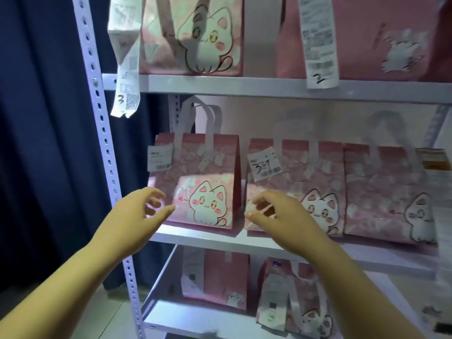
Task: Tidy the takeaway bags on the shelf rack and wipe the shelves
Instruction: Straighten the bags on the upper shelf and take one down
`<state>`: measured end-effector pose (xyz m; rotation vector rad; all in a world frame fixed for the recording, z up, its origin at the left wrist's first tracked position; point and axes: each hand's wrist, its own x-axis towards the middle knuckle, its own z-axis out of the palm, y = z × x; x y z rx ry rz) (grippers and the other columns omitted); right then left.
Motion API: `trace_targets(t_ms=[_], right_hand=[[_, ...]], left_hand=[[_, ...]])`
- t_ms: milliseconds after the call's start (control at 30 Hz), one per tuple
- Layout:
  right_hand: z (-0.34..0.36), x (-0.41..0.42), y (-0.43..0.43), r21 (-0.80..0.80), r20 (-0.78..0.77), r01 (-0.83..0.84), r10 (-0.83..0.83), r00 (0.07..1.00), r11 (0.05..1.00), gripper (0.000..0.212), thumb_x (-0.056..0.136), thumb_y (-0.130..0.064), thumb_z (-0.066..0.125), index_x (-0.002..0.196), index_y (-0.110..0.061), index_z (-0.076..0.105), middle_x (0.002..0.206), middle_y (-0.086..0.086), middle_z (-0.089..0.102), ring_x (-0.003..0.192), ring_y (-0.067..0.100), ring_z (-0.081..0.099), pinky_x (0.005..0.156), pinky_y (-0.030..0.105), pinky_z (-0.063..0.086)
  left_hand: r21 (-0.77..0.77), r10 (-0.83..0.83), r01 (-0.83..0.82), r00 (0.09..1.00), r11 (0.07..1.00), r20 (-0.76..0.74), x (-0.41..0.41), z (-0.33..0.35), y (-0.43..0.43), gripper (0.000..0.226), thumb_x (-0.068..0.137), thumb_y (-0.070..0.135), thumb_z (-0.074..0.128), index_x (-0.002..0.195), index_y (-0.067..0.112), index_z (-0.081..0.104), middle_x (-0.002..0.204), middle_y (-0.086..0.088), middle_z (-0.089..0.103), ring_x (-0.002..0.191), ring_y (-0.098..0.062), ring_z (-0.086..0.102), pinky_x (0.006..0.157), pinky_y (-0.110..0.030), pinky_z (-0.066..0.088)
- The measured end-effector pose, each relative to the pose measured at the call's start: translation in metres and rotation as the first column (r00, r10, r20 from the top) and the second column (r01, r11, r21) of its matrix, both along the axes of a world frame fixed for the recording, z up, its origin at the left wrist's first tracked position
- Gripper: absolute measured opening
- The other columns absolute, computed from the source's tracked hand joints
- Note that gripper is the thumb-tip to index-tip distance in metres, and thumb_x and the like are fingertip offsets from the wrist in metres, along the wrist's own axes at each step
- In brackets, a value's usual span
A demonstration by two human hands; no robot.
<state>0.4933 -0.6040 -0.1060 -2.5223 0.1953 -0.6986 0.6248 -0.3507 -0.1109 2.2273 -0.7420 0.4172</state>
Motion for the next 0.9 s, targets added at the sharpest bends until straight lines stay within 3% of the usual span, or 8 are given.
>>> trace_targets(t_ms=[200,367,467,600,667,767,800,900], right_hand=[[-0.033,0.056,0.008,0.074,0.046,0.054,-0.058,0.997,0.996,0.029,0.083,-0.045,0.061,0.107,-0.028,0.059,0.101,-0.011,0.059,0.087,0.007,0.057,0.074,0.036,0.054],[-0.054,0.082,0.015,0.091,0.105,0.151,-0.160,0.981,0.984,0.038,0.083,-0.041,0.062,0.117,-0.025,0.054,0.104,-0.014,0.050,0.089,0.007,0.053,0.074,0.025,0.045],[-0.062,0.088,0.021,0.131,0.087,0.221,-0.233,0.969,0.966,0.051,0.083,-0.039,0.063,0.128,-0.021,0.048,0.113,-0.010,0.045,0.095,0.008,0.050,0.081,0.028,0.044],[-0.065,0.096,0.031,0.138,0.013,0.313,-0.318,0.948,0.940,0.062,0.082,-0.040,0.063,0.136,-0.020,0.039,0.126,-0.001,0.046,0.104,0.016,0.052,0.090,0.036,0.045],[-0.065,0.099,0.035,0.132,-0.010,0.345,-0.346,0.938,0.929,0.066,0.082,-0.041,0.063,0.139,-0.019,0.036,0.130,0.001,0.045,0.108,0.018,0.052,0.092,0.038,0.044],[-0.065,0.101,0.038,0.137,-0.041,0.377,-0.375,0.926,0.916,0.070,0.083,-0.042,0.063,0.142,-0.019,0.033,0.133,0.000,0.045,0.109,0.016,0.051,0.091,0.036,0.043],[-0.064,0.102,0.038,0.142,-0.050,0.377,-0.374,0.926,0.915,0.070,0.083,-0.042,0.063,0.142,-0.020,0.033,0.130,-0.001,0.047,0.105,0.014,0.051,0.088,0.033,0.044],[-0.064,0.104,0.041,0.178,-0.066,0.346,-0.340,0.938,0.921,0.053,0.082,-0.041,0.064,0.130,-0.028,0.046,0.104,-0.009,0.054,0.079,0.001,0.053,0.068,0.021,0.041]], left_hand=[[-0.013,0.128,-0.128,0.991,0.992,-0.044,0.044,-0.024,0.018,0.029,0.079,0.052,0.063,0.101,0.034,0.057,0.091,0.016,0.061,0.079,0.006,0.056,0.059,-0.012,0.040],[-0.005,0.166,-0.167,0.985,0.986,-0.038,0.073,-0.048,0.025,0.038,0.080,0.049,0.061,0.111,0.026,0.058,0.099,0.012,0.057,0.084,-0.002,0.054,0.065,-0.015,0.038],[-0.002,0.141,-0.141,0.988,0.990,-0.065,0.087,-0.057,0.021,0.045,0.083,0.044,0.062,0.121,0.021,0.055,0.106,0.010,0.054,0.096,-0.010,0.054,0.076,-0.023,0.038],[-0.005,0.054,-0.055,0.995,0.998,-0.088,0.113,-0.061,0.010,0.053,0.084,0.044,0.059,0.129,0.019,0.046,0.124,0.012,0.048,0.101,-0.001,0.048,0.081,-0.022,0.036],[0.026,0.050,-0.047,0.992,0.999,-0.118,0.127,-0.062,0.003,0.059,0.085,0.045,0.057,0.134,0.016,0.040,0.135,0.000,0.048,0.111,-0.009,0.049,0.085,-0.023,0.037],[0.032,0.050,-0.044,0.979,0.999,-0.196,0.141,-0.062,-0.006,0.076,0.086,0.043,0.058,0.146,0.014,0.020,0.149,-0.004,0.032,0.129,-0.020,0.040,0.099,-0.033,0.036],[0.023,0.032,-0.028,0.976,0.999,-0.216,0.144,-0.062,-0.009,0.076,0.086,0.042,0.058,0.145,0.014,0.020,0.147,-0.006,0.034,0.126,-0.022,0.044,0.097,-0.035,0.039],[-0.025,-0.044,0.039,0.976,0.999,-0.212,0.148,-0.063,-0.013,0.058,0.083,0.039,0.060,0.132,0.018,0.037,0.119,-0.003,0.056,0.091,-0.010,0.055,0.068,-0.028,0.042]])
